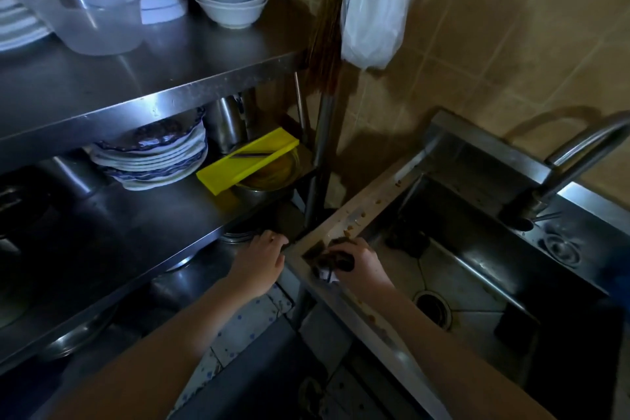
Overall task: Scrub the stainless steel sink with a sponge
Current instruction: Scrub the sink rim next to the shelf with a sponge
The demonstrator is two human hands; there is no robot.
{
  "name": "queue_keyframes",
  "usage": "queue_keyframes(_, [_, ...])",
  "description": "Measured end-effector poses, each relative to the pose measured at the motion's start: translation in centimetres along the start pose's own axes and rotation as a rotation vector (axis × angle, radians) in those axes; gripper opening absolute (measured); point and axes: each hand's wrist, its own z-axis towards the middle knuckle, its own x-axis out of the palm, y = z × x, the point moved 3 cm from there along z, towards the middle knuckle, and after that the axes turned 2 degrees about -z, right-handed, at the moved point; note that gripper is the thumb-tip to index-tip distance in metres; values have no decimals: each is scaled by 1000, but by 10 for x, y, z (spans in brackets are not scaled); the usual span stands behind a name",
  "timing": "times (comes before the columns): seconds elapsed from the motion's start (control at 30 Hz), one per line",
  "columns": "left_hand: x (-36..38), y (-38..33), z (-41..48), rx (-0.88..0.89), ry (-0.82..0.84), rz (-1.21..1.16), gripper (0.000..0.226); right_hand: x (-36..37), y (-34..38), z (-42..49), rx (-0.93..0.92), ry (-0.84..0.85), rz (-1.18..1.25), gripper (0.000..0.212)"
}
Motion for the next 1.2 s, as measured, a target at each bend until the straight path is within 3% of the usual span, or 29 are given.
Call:
queue_keyframes(0.07, [5,0,1,5,6,-8,32,13,-4,1,-12,6,6,33])
queue_keyframes(0.2, [14,3,0,9,6,-23,30,42,-16,-5,29,66,-15,46])
queue_keyframes(0.33, [22,9,-2,-35,29,-62,29,54,-22,-12,-66,-7,-39,44])
queue_keyframes(0.47, [28,13,-4,-36,24,-57,29,57,-26,-7,-78,30,-117,48])
queue_keyframes(0.77, [36,18,-5,-9,-18,-21,40,63,-36,20,-23,-3,-81,49])
queue_keyframes(0.93, [41,19,-2,-17,-36,-34,37,58,-41,29,-40,-44,-247,46])
queue_keyframes(1.2, [35,18,7,10,-72,-52,35,30,-52,60,26,-138,-197,39])
